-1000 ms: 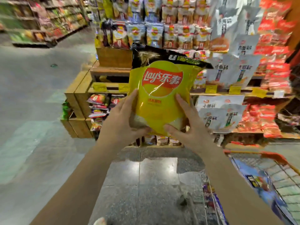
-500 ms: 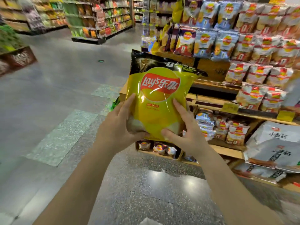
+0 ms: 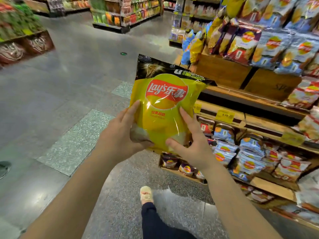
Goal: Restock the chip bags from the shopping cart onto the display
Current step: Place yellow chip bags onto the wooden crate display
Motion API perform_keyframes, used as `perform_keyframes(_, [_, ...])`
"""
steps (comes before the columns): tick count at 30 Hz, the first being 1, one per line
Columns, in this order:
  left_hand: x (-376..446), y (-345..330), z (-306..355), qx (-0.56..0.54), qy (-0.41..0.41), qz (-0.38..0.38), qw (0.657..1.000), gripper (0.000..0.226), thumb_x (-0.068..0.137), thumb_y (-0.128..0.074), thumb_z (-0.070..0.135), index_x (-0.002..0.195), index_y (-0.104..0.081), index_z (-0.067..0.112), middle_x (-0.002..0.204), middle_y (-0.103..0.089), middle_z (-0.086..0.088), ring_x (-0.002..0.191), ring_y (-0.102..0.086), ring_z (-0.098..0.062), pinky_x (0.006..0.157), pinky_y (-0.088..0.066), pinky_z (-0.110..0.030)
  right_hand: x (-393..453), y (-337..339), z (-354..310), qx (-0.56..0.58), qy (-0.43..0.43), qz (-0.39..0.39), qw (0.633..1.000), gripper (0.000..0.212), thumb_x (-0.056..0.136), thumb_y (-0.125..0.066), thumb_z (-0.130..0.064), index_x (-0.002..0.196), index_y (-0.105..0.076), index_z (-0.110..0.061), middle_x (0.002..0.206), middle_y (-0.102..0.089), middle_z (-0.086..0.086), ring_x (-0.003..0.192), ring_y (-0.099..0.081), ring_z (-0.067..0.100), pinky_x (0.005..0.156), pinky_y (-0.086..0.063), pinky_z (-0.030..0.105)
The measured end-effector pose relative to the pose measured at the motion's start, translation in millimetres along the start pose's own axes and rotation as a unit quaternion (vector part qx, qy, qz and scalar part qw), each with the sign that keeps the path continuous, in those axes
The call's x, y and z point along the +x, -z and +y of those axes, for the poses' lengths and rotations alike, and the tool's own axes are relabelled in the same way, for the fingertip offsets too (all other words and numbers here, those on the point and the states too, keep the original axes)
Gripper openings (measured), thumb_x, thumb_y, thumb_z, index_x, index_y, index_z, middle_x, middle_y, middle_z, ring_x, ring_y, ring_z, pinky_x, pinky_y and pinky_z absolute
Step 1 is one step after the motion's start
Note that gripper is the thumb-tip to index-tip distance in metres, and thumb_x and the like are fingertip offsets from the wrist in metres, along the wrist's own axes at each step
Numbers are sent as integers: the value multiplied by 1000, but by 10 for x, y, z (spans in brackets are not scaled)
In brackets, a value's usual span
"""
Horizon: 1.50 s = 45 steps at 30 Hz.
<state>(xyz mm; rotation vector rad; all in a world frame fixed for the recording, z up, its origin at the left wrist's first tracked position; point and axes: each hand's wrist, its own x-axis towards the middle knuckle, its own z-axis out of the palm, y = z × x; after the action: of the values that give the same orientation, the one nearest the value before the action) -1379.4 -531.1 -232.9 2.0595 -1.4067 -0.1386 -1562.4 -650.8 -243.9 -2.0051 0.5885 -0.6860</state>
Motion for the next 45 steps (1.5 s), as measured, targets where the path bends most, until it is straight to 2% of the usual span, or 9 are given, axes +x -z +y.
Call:
perform_keyframes(9, [1826, 120, -573, 25, -3, 9, 1000, 120, 58, -84, 46, 148, -5, 34, 149, -34, -7, 126, -44, -30, 95, -42, -43, 1895, 34, 334, -20, 26, 11, 999, 81, 81, -72, -34, 129, -16, -67, 156, -4, -19, 124, 2, -32, 93, -16, -8])
perform_keyframes(13, [2537, 150, -723, -14, -7, 19, 1000, 117, 59, -85, 41, 140, 0, 40, 148, -34, -7, 129, -40, -28, 99, -39, -40, 2631, 159, 417, -23, 28, 8, 999, 80, 77, -69, -45, 125, -13, -77, 154, -3, -23, 140, 2, -9, 109, -17, 19])
perform_keyframes(17, [2981, 154, -1010, 2, 5, 19, 1000, 119, 59, -84, 42, 147, -4, 32, 149, -33, -6, 128, -41, -28, 97, -40, -40, 3198, 75, 523, -37, 34, -9, 999, 83, 80, -72, -39, 121, -12, -81, 155, 0, -24, 142, 0, -7, 103, -16, 6])
perform_keyframes(21, [3290, 208, -1437, 12, 27, 21, 999, 117, 57, -82, 50, 138, 2, 44, 150, -31, -4, 129, -40, -28, 96, -41, -43, 3677, -168, 631, -49, 29, -27, 998, 83, 80, -72, -39, 126, -13, -75, 153, 1, -26, 131, 0, -24, 94, -14, -7])
perform_keyframes(26, [3795, 349, -2042, 3, 18, 24, 1000, 120, 60, -85, 43, 149, -5, 30, 150, -31, -4, 132, -37, -26, 100, -38, -40, 4358, -575, 686, -48, 33, -16, 998, 83, 79, -73, -39, 126, -15, -74, 156, 1, -22, 131, 0, -24, 103, -18, 9])
perform_keyframes(30, [4303, 564, -2573, -5, -4, 5, 1000, 121, 58, -83, 50, 146, -2, 36, 152, -30, -1, 133, -36, -25, 102, -39, -44, 4875, -926, 655, -38, 25, 17, 999, 82, 80, -74, -34, 127, -17, -70, 157, -1, -21, 130, -4, -26, 104, -19, 5])
perform_keyframes(36, [5033, 954, -3276, -9, -52, -7, 999, 118, 57, -83, 51, 138, 3, 45, 150, -32, 2, 131, -38, -23, 99, -41, -44, 5707, -1425, 512, -52, 2, 66, 996, 83, 77, -76, -37, 128, -19, -69, 159, -4, -14, 141, -6, -7, 111, -19, 19])
perform_keyframes(43, [5668, 1003, -4029, -58, -57, -31, 996, 115, 59, -86, 44, 136, 0, 47, 150, -31, -1, 133, -38, -24, 102, -40, -44, 6444, -1865, 584, -86, -33, 70, 993, 83, 78, -76, -29, 129, -20, -65, 159, -4, -11, 141, -10, -4, 102, -18, 4])
perform_keyframes(45, [5824, 906, -4173, -73, -53, -48, 995, 115, 60, -85, 42, 137, 1, 47, 151, -30, -2, 133, -40, -24, 103, -40, -46, 6603, -1904, 680, -95, -49, 63, 992, 83, 79, -76, -30, 128, -19, -66, 159, -5, -12, 140, -12, -4, 106, -20, 10])
